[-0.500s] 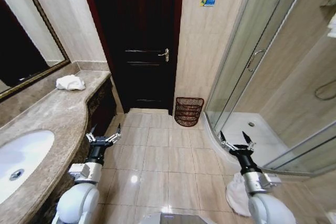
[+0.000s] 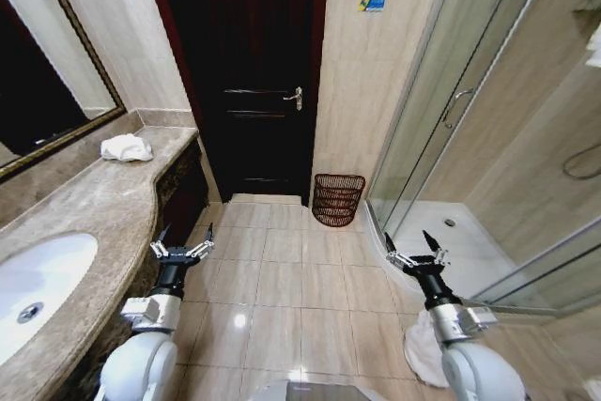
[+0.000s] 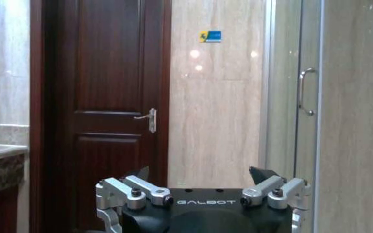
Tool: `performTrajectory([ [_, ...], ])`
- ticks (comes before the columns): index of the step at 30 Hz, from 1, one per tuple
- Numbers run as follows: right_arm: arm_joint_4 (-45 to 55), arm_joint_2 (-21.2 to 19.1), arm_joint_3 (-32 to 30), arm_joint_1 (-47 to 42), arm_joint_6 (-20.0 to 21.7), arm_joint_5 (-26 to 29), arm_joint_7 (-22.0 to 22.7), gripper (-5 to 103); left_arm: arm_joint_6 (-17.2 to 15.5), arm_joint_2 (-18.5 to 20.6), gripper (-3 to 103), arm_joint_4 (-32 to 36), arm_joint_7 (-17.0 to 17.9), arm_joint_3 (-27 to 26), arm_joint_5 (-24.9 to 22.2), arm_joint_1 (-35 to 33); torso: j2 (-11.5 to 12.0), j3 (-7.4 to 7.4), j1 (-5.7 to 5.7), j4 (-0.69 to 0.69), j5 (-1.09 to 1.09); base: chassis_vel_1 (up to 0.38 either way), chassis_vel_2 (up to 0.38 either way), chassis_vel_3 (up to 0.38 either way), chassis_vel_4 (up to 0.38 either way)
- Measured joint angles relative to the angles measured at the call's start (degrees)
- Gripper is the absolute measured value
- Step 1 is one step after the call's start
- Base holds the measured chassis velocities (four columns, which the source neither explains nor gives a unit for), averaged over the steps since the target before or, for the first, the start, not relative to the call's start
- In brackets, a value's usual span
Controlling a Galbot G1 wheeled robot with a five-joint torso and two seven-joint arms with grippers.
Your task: Discard the used towel into the hamper.
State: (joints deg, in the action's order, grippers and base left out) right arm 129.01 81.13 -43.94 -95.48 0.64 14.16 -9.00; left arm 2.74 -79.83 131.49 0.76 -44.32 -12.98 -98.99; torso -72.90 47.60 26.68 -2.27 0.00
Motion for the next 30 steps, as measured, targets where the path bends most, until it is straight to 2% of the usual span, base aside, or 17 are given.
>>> performTrajectory([
  [9,0.83,0.51,0.08,0.02,0.8,-0.15,1.01,100,0.12,-0.62,100,-0.05,0.45,0.34,1.84,0.25,0.0,0.0,0.0,0.0,-0.01,0.0,0.0,0.0,0.0],
  [22,0.49,1.06,-0.54,-0.17,0.87,-0.12,1.3,100,0.84,-0.31,100,-0.45,0.44,0.23,0.15,-0.65,0.0,0.0,0.0,0.0,0.0,0.0,0.0,0.0,0.0],
  [30,1.3,1.51,-0.23,0.19,2.69,-0.73,0.74,100,0.85,-0.35,100,-0.33,0.06,0.73,0.3,-0.23,0.0,0.0,-0.01,0.0,0.0,-0.006,0.003,0.007,-0.004],
])
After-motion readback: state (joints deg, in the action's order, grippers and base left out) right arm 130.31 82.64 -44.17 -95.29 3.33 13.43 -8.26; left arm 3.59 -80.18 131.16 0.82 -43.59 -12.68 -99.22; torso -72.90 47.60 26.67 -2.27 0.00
